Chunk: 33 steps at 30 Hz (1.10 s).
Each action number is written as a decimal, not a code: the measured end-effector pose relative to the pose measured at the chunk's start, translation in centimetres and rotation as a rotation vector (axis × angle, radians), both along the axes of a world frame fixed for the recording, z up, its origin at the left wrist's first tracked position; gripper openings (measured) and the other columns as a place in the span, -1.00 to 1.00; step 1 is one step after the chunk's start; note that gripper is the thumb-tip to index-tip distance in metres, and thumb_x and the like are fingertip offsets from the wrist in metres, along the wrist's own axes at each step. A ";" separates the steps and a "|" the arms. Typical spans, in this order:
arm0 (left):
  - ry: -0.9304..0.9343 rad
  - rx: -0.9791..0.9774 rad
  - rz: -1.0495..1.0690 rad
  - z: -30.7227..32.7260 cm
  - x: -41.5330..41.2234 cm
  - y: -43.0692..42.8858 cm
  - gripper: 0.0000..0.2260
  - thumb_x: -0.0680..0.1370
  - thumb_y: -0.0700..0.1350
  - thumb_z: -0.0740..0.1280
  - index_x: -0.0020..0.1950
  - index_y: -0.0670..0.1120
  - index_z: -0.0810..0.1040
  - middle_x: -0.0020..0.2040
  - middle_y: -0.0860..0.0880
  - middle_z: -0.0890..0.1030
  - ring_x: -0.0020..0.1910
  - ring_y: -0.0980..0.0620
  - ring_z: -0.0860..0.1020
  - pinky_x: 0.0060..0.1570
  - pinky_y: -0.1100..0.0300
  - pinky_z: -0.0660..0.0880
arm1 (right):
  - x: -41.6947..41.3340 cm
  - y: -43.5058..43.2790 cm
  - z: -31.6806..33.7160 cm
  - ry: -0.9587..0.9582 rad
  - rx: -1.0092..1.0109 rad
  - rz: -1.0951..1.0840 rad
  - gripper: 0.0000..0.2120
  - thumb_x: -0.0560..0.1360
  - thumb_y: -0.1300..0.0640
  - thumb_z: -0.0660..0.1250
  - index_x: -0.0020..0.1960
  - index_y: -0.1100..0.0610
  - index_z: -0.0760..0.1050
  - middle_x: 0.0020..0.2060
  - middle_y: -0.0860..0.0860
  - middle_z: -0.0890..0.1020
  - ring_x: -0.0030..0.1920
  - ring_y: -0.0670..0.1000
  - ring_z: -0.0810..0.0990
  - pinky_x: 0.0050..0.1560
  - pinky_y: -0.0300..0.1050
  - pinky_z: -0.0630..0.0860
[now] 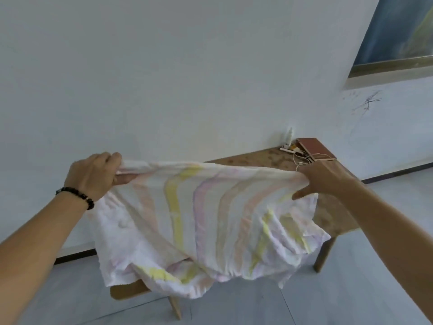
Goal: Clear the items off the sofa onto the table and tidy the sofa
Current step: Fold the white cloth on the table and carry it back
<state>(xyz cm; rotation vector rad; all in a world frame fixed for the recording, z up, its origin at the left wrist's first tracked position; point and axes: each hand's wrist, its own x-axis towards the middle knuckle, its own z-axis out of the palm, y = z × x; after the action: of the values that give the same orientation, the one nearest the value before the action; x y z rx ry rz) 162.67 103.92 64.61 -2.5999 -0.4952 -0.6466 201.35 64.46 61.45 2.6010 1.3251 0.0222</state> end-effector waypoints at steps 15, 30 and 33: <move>0.072 -0.742 0.309 -6.3 8.0 11.3 -0.75 0.63 0.05 0.10 0.02 -0.04 0.51 0.02 -0.10 0.54 -0.20 -0.09 0.55 -0.22 0.04 0.52 | 0.6 13.0 0.0 0.964 1.382 -0.818 -0.63 0.54 0.35 -0.02 0.20 0.14 0.46 -0.02 0.20 0.61 -0.41 0.12 0.68 -0.38 -0.04 0.66; -0.548 -1.576 0.334 -8.6 16.6 10.2 -0.68 0.52 0.12 0.25 -0.21 -0.13 0.48 -0.19 -0.10 0.52 -0.25 -0.06 0.47 -0.23 0.13 0.38 | 11.6 13.0 -7.2 0.465 0.108 -0.444 0.18 0.05 -0.79 -0.10 0.50 -0.19 0.29 0.38 0.05 0.45 0.39 0.21 0.38 0.36 0.12 0.36; -0.151 -0.970 0.346 -6.1 18.8 11.8 -0.29 0.24 0.42 0.45 0.01 -0.17 0.46 0.26 -0.13 0.42 0.21 -0.11 0.44 0.17 0.02 0.41 | 15.0 15.4 -5.3 0.460 0.381 -0.446 0.27 0.06 -0.50 0.49 0.53 0.20 0.18 0.47 0.23 0.22 0.48 0.28 0.22 0.43 0.16 0.30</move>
<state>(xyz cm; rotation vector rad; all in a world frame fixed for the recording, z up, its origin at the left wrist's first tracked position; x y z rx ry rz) 181.46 115.69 58.55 -3.1786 -1.5942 -0.5618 216.32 79.84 56.15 3.3197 0.8807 -0.4633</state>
